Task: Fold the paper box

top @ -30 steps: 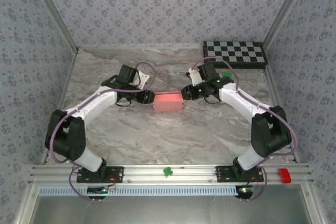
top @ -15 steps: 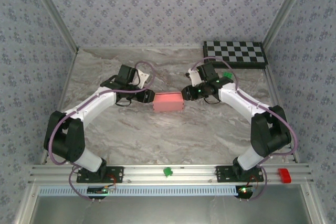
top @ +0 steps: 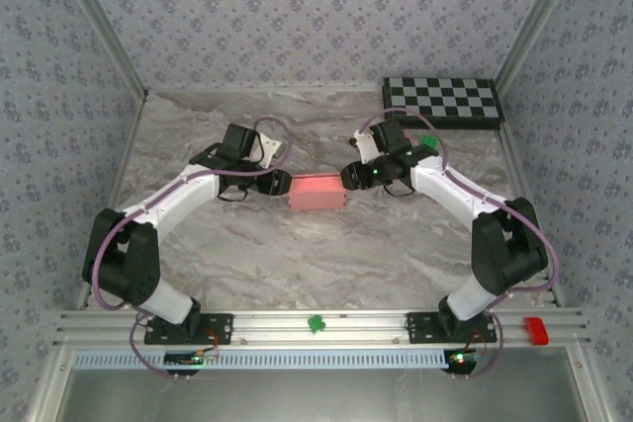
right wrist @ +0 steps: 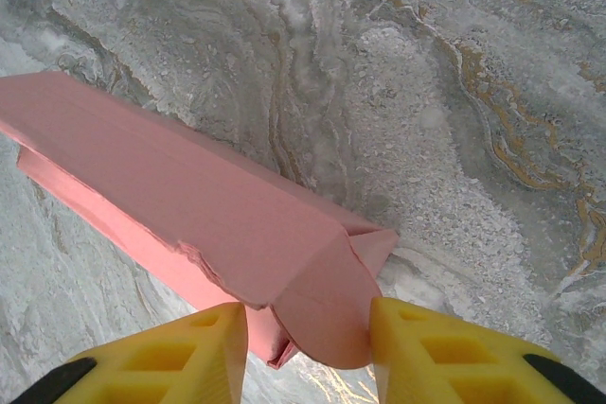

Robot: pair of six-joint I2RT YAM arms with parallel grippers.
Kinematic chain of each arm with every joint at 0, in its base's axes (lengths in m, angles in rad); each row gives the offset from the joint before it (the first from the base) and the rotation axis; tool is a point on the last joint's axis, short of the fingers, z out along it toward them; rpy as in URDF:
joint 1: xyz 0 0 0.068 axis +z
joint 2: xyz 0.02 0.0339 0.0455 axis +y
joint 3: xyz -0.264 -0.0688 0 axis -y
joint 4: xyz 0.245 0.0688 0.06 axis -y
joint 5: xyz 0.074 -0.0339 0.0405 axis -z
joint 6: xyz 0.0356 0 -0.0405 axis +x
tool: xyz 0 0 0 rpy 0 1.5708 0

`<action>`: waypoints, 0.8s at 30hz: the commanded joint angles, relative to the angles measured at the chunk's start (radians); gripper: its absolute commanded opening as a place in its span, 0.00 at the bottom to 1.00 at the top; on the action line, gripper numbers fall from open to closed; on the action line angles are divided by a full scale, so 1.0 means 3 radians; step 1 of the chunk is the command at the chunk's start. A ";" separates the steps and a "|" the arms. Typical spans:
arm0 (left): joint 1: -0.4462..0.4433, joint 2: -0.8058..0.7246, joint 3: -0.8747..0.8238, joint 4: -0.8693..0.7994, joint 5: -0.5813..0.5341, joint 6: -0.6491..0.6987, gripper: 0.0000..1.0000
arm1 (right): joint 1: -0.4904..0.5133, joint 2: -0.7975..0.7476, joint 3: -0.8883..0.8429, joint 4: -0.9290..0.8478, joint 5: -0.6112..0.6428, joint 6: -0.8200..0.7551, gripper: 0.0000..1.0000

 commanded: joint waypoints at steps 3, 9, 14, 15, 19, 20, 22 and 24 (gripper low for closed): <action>-0.0025 0.0026 -0.0005 0.0021 0.0037 -0.0033 0.43 | 0.0024 0.0040 0.0003 -0.0044 -0.0004 0.0002 0.36; -0.0035 0.0028 0.0009 0.0032 0.0065 -0.0051 0.36 | 0.0031 0.0036 0.0007 -0.0019 -0.0045 0.0037 0.29; -0.0045 0.0036 0.0015 0.0050 0.0086 -0.0064 0.30 | 0.0045 0.0035 0.0024 -0.0001 -0.0087 0.0059 0.25; -0.0049 0.0031 0.0013 0.0052 0.0086 -0.0064 0.30 | 0.0043 0.0036 0.0025 -0.0002 -0.0087 0.0063 0.25; -0.0054 0.0031 0.0020 0.0063 0.0096 -0.0074 0.28 | 0.0049 0.0036 0.0034 0.0001 -0.0105 0.0068 0.25; -0.0052 0.0034 0.0021 0.0062 0.0096 -0.0074 0.28 | 0.0053 0.0041 0.0036 0.0002 -0.0112 0.0073 0.25; -0.0055 0.0038 0.0029 0.0053 0.0096 -0.0076 0.28 | 0.0052 0.0043 0.0044 0.0003 -0.0116 0.0078 0.25; -0.0054 0.0041 0.0029 0.0057 0.0098 -0.0079 0.26 | 0.0052 0.0049 0.0053 -0.0007 -0.0118 0.0083 0.24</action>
